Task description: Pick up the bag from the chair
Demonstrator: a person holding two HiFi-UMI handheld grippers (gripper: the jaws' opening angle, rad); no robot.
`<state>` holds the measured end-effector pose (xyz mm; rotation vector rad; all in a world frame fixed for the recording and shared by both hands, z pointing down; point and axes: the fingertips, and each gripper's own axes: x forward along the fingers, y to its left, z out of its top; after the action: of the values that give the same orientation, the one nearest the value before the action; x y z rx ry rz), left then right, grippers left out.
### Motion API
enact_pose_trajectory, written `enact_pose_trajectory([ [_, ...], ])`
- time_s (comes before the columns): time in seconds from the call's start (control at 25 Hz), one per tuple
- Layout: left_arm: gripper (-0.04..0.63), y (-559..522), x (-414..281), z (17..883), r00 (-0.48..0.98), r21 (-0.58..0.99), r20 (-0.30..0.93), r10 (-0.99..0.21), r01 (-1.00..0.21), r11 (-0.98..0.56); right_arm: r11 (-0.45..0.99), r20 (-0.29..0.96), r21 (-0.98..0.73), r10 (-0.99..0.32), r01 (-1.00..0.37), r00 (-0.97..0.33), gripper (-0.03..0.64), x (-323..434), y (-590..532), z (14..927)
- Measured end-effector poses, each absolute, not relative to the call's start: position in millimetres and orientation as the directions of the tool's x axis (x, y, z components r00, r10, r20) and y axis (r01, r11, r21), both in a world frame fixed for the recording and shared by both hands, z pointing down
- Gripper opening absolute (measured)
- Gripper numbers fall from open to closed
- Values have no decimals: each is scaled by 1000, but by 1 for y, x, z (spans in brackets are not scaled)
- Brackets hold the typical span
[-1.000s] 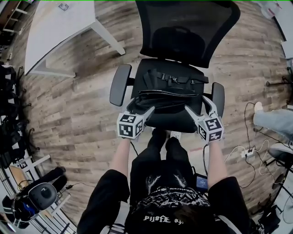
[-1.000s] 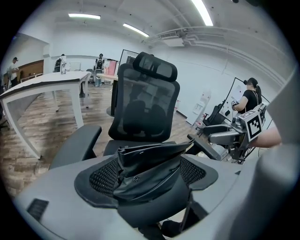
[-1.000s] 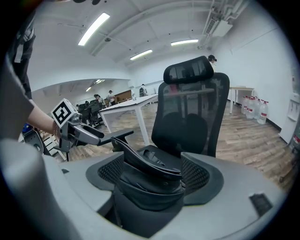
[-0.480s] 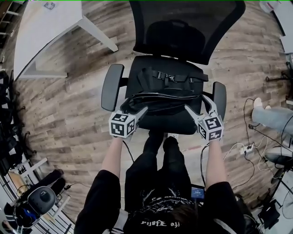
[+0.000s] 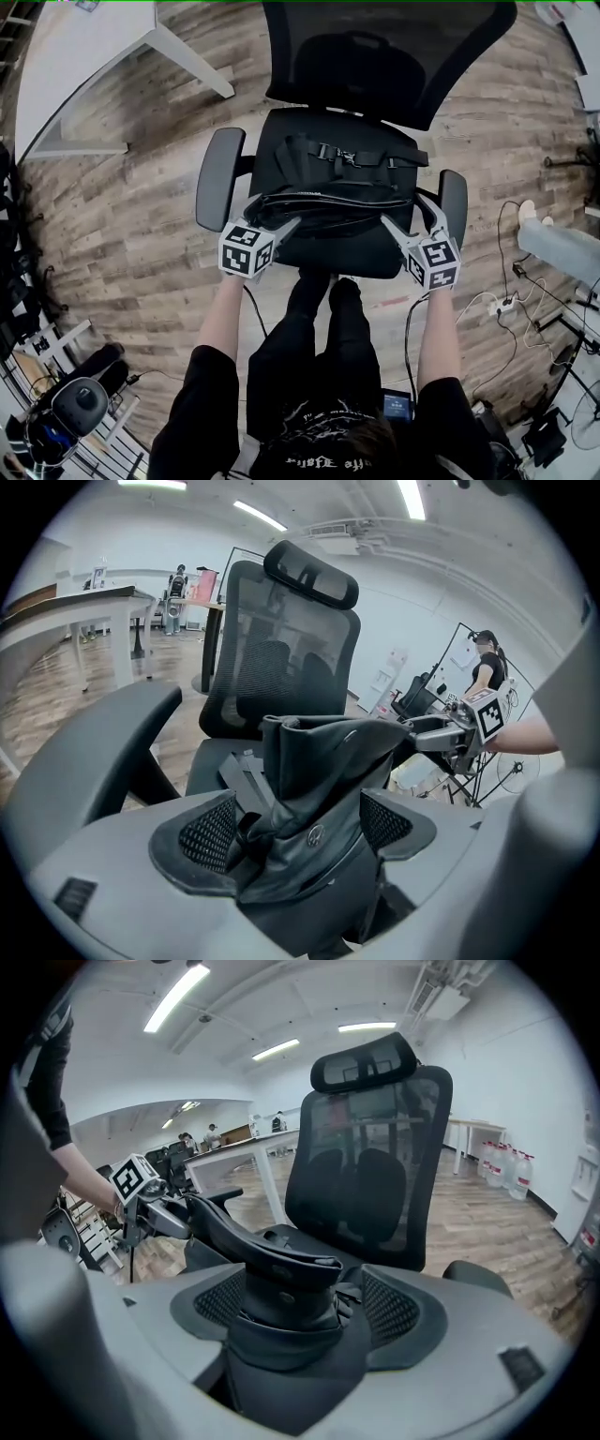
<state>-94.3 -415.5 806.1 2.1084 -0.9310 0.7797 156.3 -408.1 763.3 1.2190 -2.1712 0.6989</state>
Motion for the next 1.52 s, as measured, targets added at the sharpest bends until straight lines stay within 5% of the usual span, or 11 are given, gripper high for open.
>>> enact_pose_trajectory([
  [0.56,420,-428,-68,839,654,330,690,-309,-665,-670,582,669,-229,-488,-780,-561,403,128,-426,811],
  [0.76,417,-432,-58,836,674,337,672,-306,-647,-683,490,592,-310,-571,-815,-568,377,121,-436,808],
  [0.92,226,-429,-57,838,649,301,701,-295,-645,-703,460,604,-290,-592,-839,-534,290,123,-438,805],
  [1.04,160,-424,-55,836,649,323,701,-296,-659,-679,413,613,-290,-613,-863,-499,234,125,-438,803],
  [1.52,80,-402,-59,795,640,352,703,-309,-692,-631,342,612,-322,-637,-883,-469,169,119,-413,761],
])
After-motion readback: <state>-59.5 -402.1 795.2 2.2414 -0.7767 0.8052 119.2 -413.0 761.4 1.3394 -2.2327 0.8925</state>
